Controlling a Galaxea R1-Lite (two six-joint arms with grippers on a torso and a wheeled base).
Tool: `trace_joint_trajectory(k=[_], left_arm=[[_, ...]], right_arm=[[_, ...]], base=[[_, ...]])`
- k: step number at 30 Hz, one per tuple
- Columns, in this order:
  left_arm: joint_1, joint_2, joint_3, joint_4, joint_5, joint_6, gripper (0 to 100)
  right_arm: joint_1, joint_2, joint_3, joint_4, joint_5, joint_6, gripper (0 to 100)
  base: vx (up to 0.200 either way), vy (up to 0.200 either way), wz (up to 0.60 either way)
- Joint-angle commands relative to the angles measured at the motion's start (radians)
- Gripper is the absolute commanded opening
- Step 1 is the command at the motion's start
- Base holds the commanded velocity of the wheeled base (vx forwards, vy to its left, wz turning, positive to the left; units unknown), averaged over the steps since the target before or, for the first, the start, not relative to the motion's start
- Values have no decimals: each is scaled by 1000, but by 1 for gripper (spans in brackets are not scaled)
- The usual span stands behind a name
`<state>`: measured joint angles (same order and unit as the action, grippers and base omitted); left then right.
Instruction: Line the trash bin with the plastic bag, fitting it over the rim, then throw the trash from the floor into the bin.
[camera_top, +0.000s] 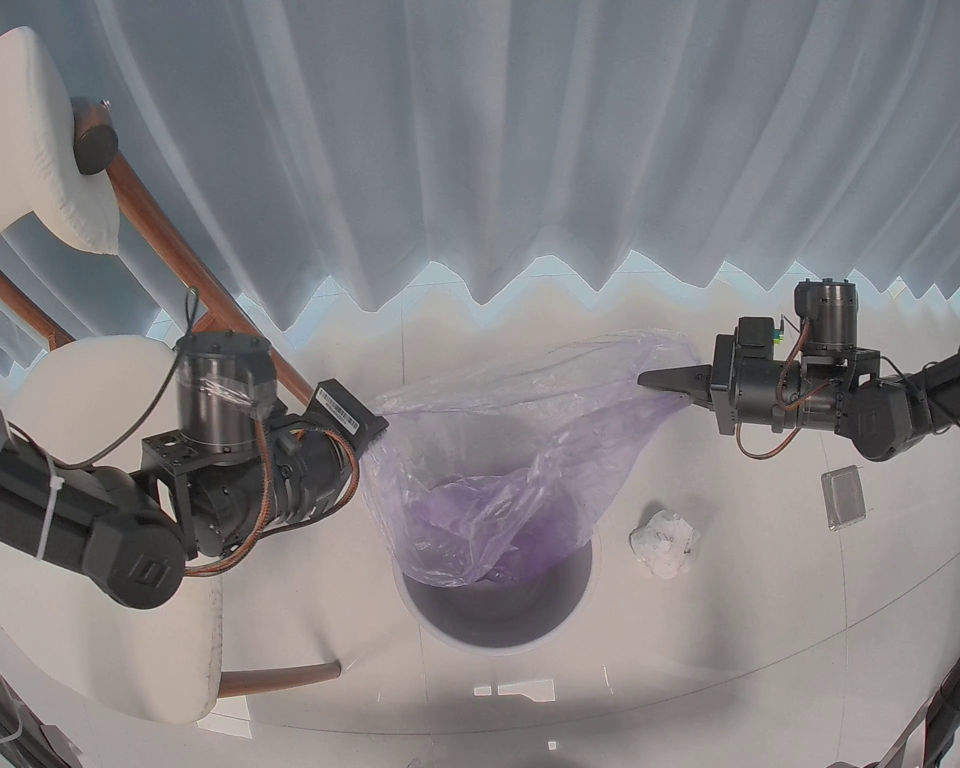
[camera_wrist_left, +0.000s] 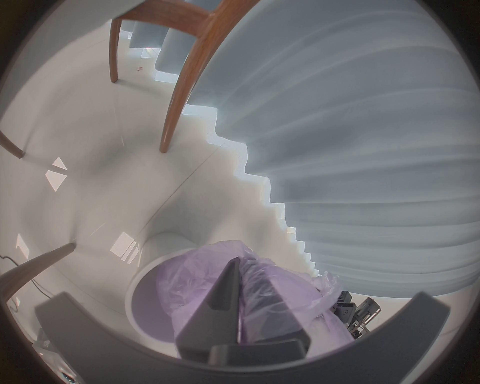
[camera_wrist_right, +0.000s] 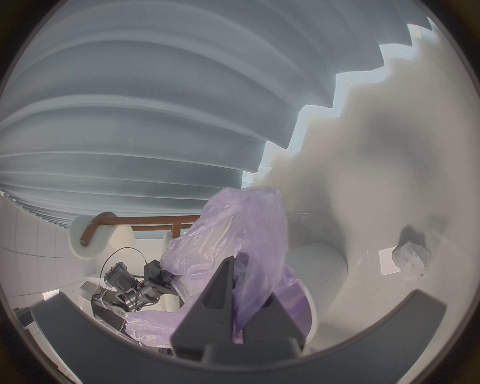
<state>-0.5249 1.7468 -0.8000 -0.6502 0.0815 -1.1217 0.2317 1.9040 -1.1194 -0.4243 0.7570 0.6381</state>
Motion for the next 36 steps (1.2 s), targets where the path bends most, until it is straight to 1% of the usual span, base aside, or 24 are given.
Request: trace_joint_trajectory(k=[1, 7, 13, 16, 17, 19, 20, 21, 23, 25, 28, 29, 30, 32, 34, 36], left_arm=[[14, 100, -34, 7, 6, 0, 0], [66, 146, -79, 17, 7, -4, 0], [68, 143, -71, 17, 7, -7, 0], [68, 142, -71, 18, 9, -10, 0], [66, 142, -73, 17, 14, -10, 0], [62, 140, -76, 17, 20, -9, 0], [57, 135, -76, 18, 21, -7, 0], [52, 131, -74, 18, 21, -6, 0], [40, 109, -71, 18, 21, -3, 0], [31, 91, -67, 20, 21, -3, 0], [8, 68, -54, 27, 21, -1, 0], [-3, 54, -41, 35, 21, -1, 0], [-4, 53, -38, 37, 21, -1, 0], [-27, 40, -10, 38, 21, -1, 0], [-37, 39, -4, 37, 21, 0, 0], [-38, 37, -8, 35, 21, 0, 0]], right_arm=[[0, 125, -68, 1, -16, 0, 0], [0, 227, -145, -7, -28, -1, 0], [0, 317, -226, -50, -27, 0, 0], [3, 328, -252, -42, -24, 15, 0], [3, 323, -249, -44, -22, 34, 100], [3, 302, -241, -50, -22, 77, 100], [3, 260, -229, -47, -22, 130, 100], [3, 224, -211, -44, -22, 166, 100], [3, 121, -137, -42, -22, 244, 100], [3, 41, -68, -41, -22, 281, 100], [3, -46, 3, -28, -22, 290, 100], [3, -83, 10, 15, -22, 290, 100], [3, -91, 10, 28, -22, 290, 100], [5, -151, -27, 177, -22, 288, 100], [15, -175, -68, 256, -22, 290, 100], [70, -189, -120, 352, -41, 295, 100]], base=[[0, 0, 0], [0, 0, 0], [0, 0, 0], [0, 0, 0], [0, 0, 0], [0, 0, 0], [0, 0, 0], [0, 0, 0], [0, 0, 0], [0, 0, 0], [0, 0, 0], [0, 0, 0], [0, 0, 0], [0, 0, 0], [0, 0, 0], [0, 0, 0]])
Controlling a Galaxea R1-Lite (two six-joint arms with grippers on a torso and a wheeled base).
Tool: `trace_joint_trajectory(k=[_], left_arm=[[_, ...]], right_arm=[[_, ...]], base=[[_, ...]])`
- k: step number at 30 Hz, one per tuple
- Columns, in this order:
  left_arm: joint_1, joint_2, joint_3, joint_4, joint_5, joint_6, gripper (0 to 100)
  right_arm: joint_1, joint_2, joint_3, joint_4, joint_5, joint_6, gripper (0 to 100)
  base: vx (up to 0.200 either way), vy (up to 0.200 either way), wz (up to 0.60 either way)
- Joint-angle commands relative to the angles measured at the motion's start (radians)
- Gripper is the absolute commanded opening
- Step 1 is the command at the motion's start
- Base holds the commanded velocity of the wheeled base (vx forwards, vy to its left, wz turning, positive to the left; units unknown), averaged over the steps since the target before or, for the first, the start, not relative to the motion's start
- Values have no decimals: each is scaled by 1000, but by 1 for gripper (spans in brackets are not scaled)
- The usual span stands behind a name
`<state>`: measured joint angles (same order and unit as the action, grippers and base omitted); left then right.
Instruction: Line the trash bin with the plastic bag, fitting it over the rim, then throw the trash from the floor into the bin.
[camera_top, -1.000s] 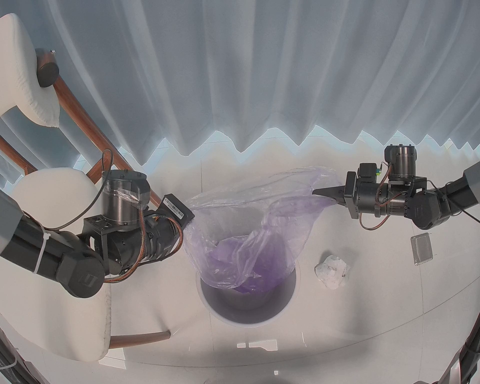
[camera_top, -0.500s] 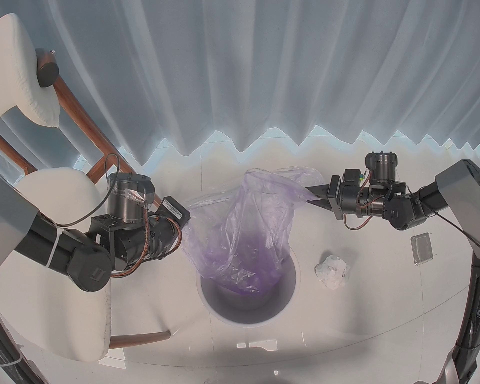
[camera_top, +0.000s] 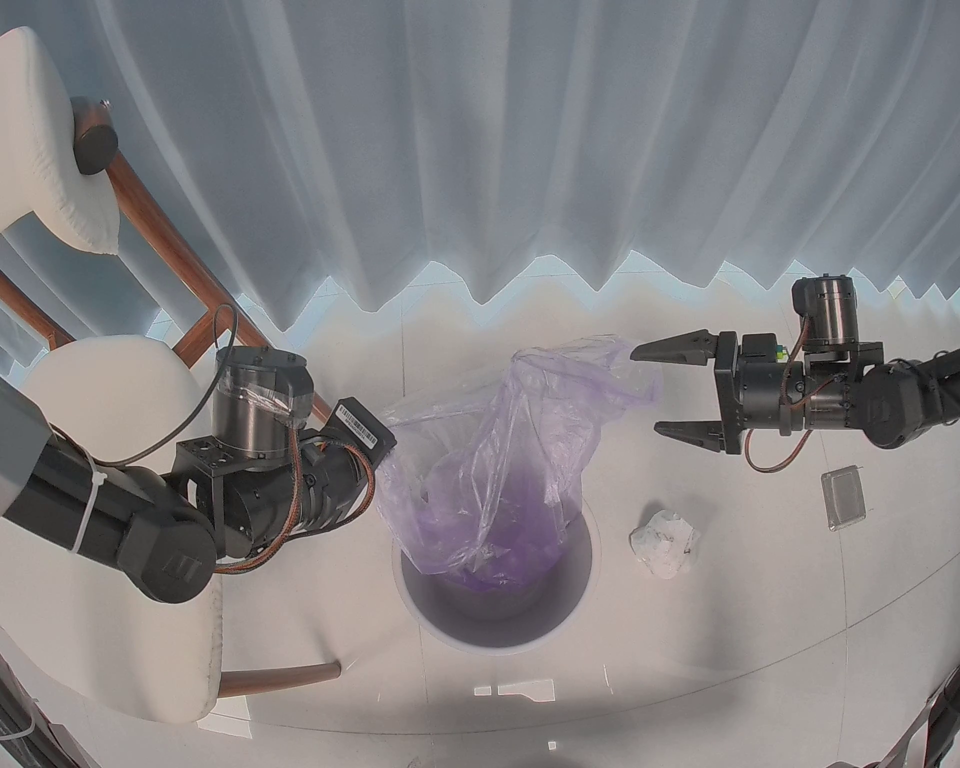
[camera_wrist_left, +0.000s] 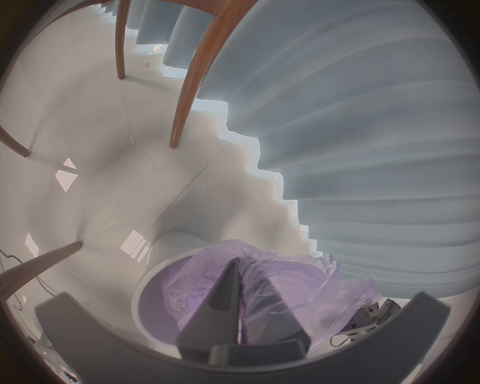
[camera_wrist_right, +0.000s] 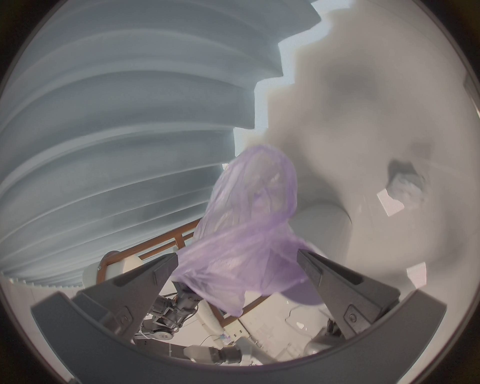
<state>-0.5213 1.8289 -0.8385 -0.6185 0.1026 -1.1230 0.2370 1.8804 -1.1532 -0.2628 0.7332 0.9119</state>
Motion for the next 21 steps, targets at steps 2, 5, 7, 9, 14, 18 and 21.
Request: trace_joint_trajectory(k=[2, 5, 7, 9, 14, 18, 21], left_arm=[[-42, -46, 26, 2, 0, 2, 0], [-43, -48, 27, 2, 0, 2, 0], [-45, -51, 30, 3, 0, 2, 0], [-48, -62, 36, 5, 0, 2, 0], [-48, -63, 35, 5, 0, 2, 0], [-48, -63, 29, 3, 0, 9, 0], [-48, -56, 27, -3, 0, 26, 0]], right_arm=[[113, -164, -126, 266, -69, 22, 100], [176, -149, -172, 346, -164, 22, 100], [219, -113, -204, 392, -248, 22, 100], [252, -63, -240, 402, -302, 33, 100], [278, -14, -312, 432, -304, 73, 100], [295, 20, -415, 570, -304, 94, 100], [304, 23, -462, 680, -304, 101, 100]], base=[[0, 0, 0], [0, 0, 0], [0, 0, 0], [0, 0, 0], [0, 0, 0], [0, 0, 0], [0, 0, 0]])
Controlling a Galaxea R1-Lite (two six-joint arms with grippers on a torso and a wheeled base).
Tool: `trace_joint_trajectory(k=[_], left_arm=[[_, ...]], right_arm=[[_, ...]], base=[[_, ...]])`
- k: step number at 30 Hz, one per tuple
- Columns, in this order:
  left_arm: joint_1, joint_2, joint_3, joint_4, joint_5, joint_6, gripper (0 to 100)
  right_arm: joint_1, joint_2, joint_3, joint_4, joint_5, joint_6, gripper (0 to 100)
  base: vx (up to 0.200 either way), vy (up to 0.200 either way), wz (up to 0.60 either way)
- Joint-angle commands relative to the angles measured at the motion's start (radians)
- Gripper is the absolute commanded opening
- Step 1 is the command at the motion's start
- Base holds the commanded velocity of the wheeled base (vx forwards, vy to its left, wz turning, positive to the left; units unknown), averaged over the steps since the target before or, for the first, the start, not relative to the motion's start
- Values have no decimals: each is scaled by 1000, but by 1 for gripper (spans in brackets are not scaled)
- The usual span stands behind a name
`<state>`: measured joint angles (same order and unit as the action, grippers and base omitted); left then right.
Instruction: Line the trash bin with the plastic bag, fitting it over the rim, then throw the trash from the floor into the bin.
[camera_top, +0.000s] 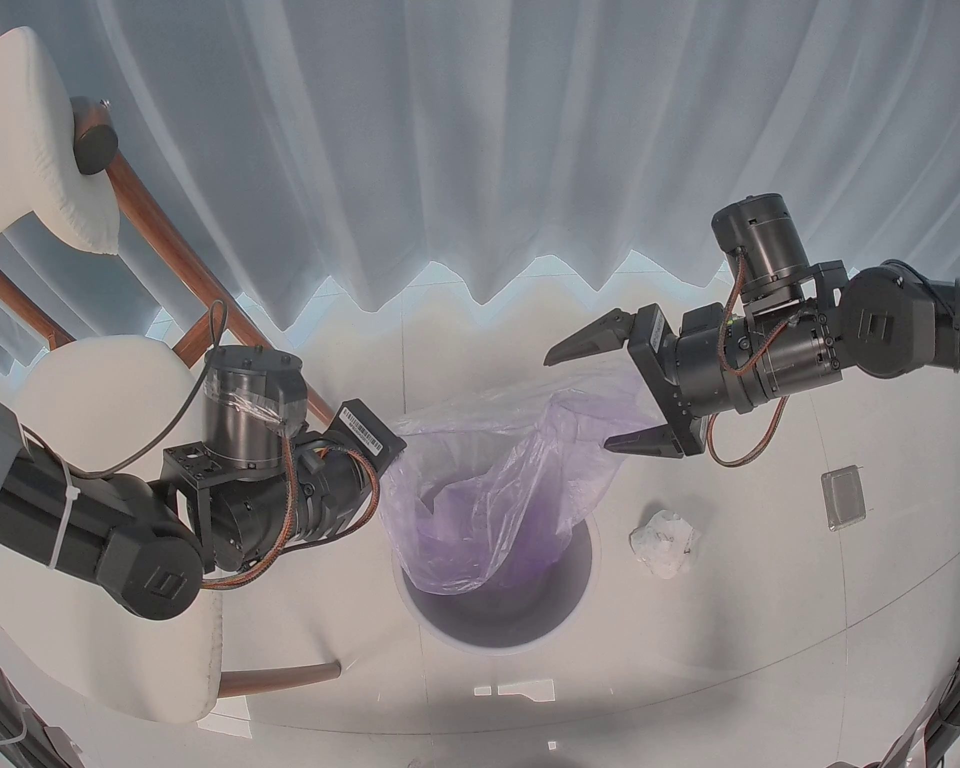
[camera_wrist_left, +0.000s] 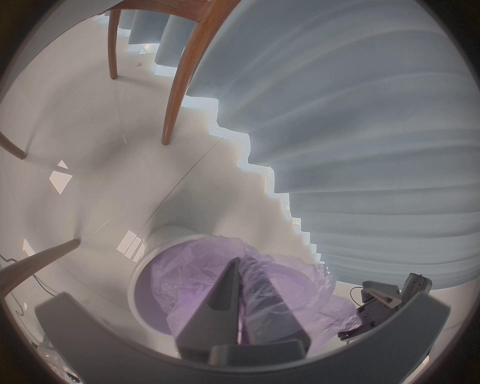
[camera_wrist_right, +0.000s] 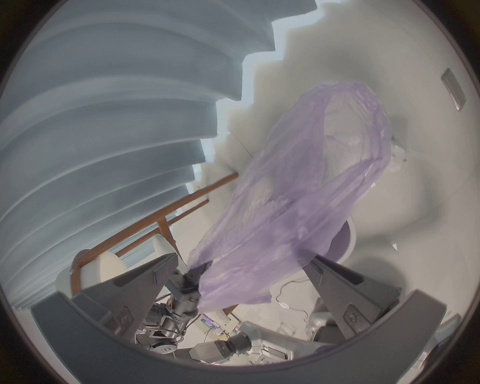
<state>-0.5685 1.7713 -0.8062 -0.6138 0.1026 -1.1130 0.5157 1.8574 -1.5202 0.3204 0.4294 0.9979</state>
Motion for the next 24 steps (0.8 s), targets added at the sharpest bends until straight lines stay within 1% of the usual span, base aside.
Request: trace_joint_trajectory(k=[1, 2, 3, 12, 15, 17, 20, 21, 22, 23, 24], left_arm=[[-1, 4, -5, -7, 0, 16, 0], [1, 7, -7, -7, 0, 18, 0], [-1, 7, -7, -7, 0, 18, 0], [21, 23, -27, -11, 0, 16, 0], [53, 39, -53, -6, 3, 13, 0], [73, 46, -67, 3, 19, 10, 0], [96, 48, -68, 40, 37, 10, 0], [96, 48, -68, 40, 37, 10, 0], [101, 40, -68, 97, 37, 5, 0], [102, 33, -67, 129, 39, 4, 0], [104, 19, -65, 154, 39, 2, 0]], right_arm=[[26, 45, -97, 106, 0, 15, 100], [30, 40, -97, 152, 0, 16, 0], [30, 40, -97, 155, 0, 16, 0], [18, 28, -97, 350, 0, 4, 0], [-6, 35, -86, 388, -1, -33, 0], [-36, 42, -84, 387, -3, -85, 0], [-114, 60, -94, 373, -3, -255, 0], [-114, 60, -94, 373, -3, -255, 0], [-157, 74, -103, 353, -3, -372, 0], [-177, 80, -110, 336, -3, -423, 0], [-191, 83, -120, 319, -3, -453, 0]], base=[[0, 0, 0], [0, 0, 0], [0, 0, 0], [0, 0, 0], [0, 0, 0], [0, 0, 0], [0, 0, 0], [0, 0, 0], [0, 0, 0], [0, 0, 0], [0, 0, 0]])
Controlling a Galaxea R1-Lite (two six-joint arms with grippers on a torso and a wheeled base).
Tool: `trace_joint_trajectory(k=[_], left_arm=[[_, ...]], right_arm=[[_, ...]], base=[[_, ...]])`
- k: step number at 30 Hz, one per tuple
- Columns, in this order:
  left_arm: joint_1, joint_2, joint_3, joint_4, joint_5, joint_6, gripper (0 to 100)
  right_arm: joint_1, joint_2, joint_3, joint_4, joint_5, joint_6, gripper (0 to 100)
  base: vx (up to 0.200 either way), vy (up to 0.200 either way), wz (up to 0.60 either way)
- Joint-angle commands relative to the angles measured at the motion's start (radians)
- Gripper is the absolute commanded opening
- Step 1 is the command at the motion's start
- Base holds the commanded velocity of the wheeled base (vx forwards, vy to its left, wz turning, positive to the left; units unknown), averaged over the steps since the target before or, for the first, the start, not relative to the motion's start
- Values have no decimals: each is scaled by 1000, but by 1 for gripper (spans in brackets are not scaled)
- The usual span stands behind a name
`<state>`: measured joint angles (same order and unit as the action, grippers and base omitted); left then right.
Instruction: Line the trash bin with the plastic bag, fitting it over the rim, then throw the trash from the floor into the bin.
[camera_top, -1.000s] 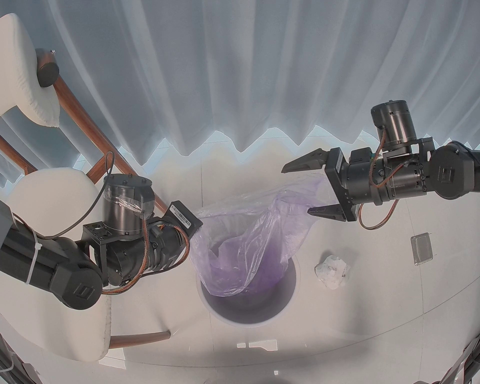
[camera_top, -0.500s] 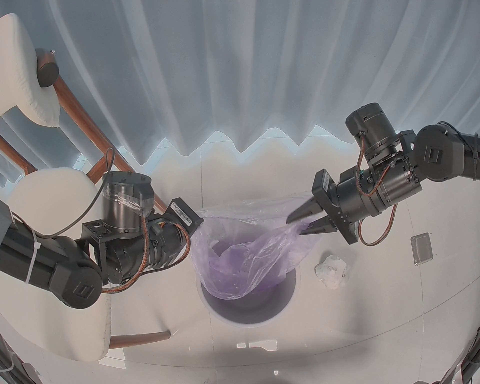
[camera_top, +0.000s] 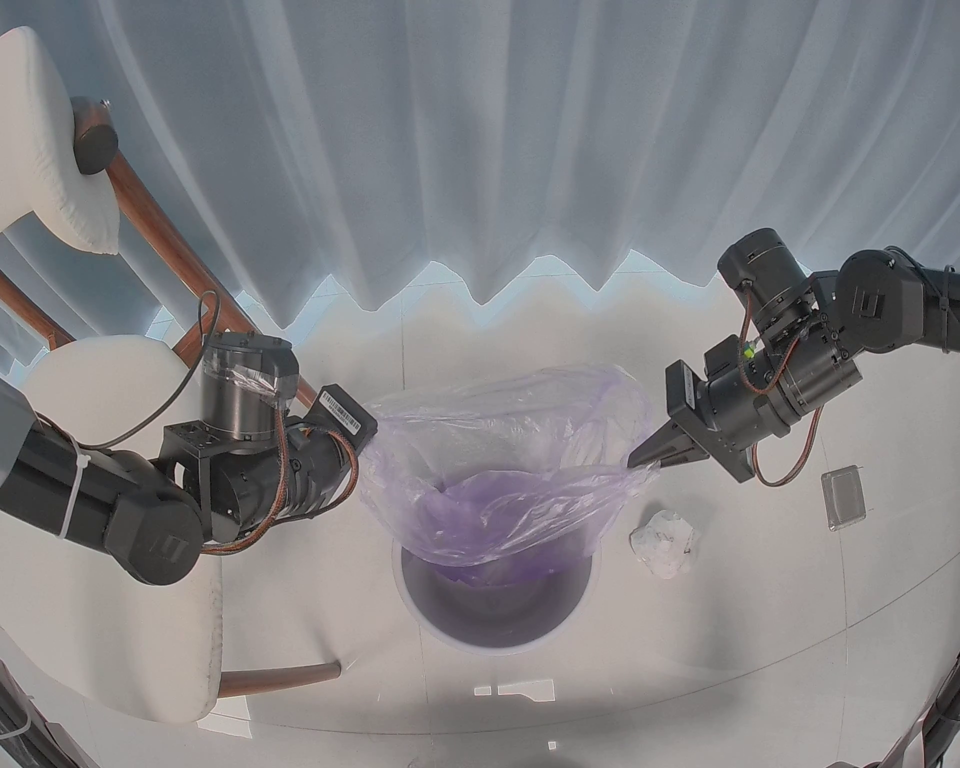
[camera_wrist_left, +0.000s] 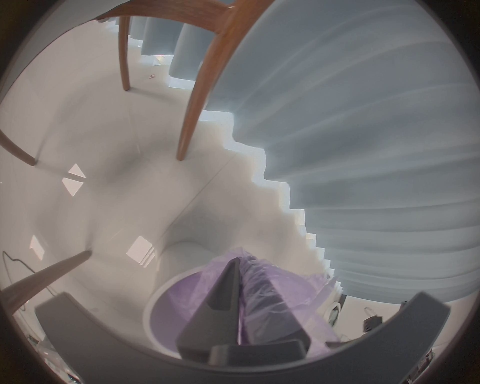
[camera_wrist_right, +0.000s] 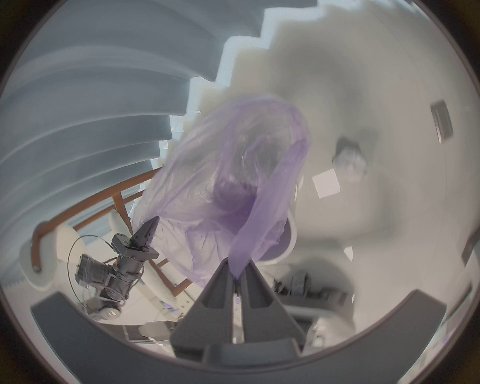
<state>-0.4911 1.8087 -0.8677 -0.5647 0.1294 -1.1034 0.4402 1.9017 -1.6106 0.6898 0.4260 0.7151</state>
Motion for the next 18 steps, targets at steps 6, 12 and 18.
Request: trace_joint_trajectory(k=[6, 12, 18], left_arm=[[26, -101, 9, 293, 12, -19, 0], [34, -115, 10, 440, 9, -29, 0], [72, -55, 22, 448, 4, -27, 0]], right_arm=[[-133, 76, -74, -193, 2, -197, 0], [-164, 114, -37, -277, 0, -204, 0], [-181, 163, 20, -414, -3, -201, 0]], base=[[0, 0, 0], [0, 0, 0], [0, 0, 0]])
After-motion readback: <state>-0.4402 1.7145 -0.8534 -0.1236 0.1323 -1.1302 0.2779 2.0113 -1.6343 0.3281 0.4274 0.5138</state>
